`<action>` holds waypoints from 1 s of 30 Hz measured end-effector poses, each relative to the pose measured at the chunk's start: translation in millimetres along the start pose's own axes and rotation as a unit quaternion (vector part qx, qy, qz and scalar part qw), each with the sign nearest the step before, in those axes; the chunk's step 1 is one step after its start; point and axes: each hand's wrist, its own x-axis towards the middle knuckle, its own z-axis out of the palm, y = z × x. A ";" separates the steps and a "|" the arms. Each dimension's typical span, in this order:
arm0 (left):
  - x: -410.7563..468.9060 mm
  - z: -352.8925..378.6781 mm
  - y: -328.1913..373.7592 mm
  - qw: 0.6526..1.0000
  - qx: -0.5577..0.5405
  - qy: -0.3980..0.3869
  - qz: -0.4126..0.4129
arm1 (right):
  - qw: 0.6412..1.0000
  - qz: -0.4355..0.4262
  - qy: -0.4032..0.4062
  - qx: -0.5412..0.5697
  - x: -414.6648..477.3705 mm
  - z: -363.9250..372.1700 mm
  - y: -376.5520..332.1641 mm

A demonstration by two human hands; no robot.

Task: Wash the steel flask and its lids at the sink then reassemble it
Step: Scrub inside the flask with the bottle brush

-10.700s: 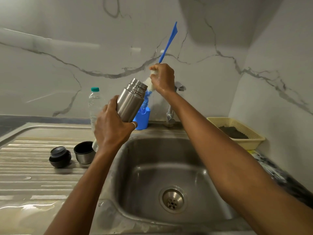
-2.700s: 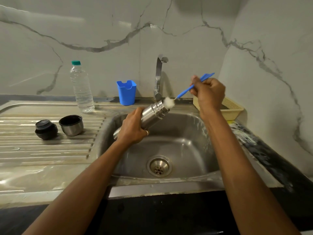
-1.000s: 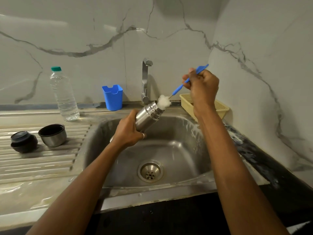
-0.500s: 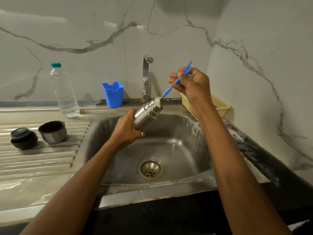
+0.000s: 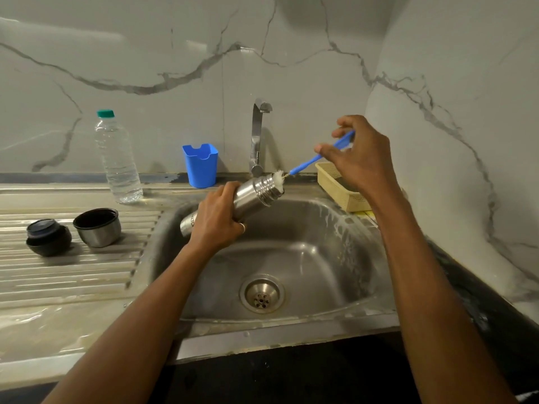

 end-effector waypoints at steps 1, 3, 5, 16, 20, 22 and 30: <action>0.7 0.0 -0.6 1.000 0.012 -0.003 0.010 | 0.992 -0.055 0.000 -0.113 -3.7 0.9 -2.0; 2.2 0.3 -1.6 0.999 0.042 -0.010 0.030 | 0.946 -0.175 -0.014 -0.272 -13.2 6.0 -7.0; 3.9 0.3 -2.8 0.997 0.067 -0.006 0.045 | 0.914 -0.221 -0.105 -0.323 -23.2 10.0 -6.8; 4.7 -11.0 -4.1 0.969 0.179 0.057 0.160 | 0.941 -0.121 -0.270 -0.166 -62.0 37.7 43.9; 6.1 -12.6 -7.3 0.968 0.181 0.055 0.164 | 0.950 -0.176 -0.214 -0.145 -67.9 45.6 46.4; 6.1 -14.4 -8.1 0.975 0.165 0.060 0.139 | 0.903 -0.313 -0.102 -0.278 -72.6 43.8 47.2; 7.4 -18.2 -16.2 0.965 0.178 0.080 0.173 | 0.959 -0.150 -0.222 -0.091 -77.9 63.2 33.7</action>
